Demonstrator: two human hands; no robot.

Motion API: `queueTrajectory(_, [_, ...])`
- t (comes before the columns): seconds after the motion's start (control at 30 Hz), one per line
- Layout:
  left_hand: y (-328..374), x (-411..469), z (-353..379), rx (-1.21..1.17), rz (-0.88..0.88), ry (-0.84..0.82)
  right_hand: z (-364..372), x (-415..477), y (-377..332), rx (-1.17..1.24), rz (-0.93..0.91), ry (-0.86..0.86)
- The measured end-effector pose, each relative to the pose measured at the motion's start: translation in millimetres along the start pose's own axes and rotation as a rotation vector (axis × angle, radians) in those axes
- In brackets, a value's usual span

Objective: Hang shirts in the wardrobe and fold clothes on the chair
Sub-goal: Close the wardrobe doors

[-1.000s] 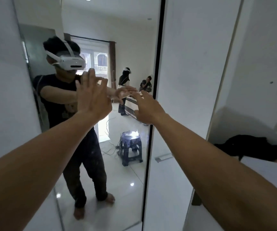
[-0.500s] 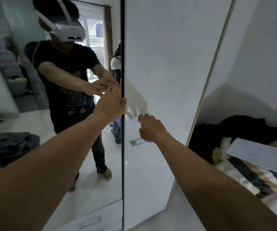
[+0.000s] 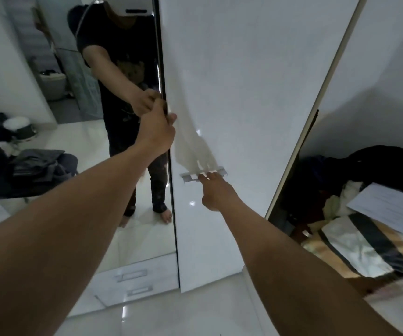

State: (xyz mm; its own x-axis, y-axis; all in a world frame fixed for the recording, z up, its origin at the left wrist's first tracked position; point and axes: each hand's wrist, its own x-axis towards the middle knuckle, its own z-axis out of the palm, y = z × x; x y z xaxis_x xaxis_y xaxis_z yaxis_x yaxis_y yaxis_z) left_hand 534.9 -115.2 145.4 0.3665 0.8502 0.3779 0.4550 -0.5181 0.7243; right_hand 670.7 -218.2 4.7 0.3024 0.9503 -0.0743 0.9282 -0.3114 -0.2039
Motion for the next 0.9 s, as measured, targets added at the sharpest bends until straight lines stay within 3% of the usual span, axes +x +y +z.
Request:
queueTrajectory(0.5, [57, -132, -4, -0.016, 0.193, -0.048, -30, -147, 17, -0.106, 0.084, -0.14])
queueTrajectory(0.67, [93, -179, 12, -0.053, 0.296, -0.14, -85, -218, 28, 0.006, 0.121, 0.029])
queueTrajectory(0.9, [152, -221, 49, -0.07, 0.341, -0.292, -202, -294, 38, 0.258, 0.149, 0.44])
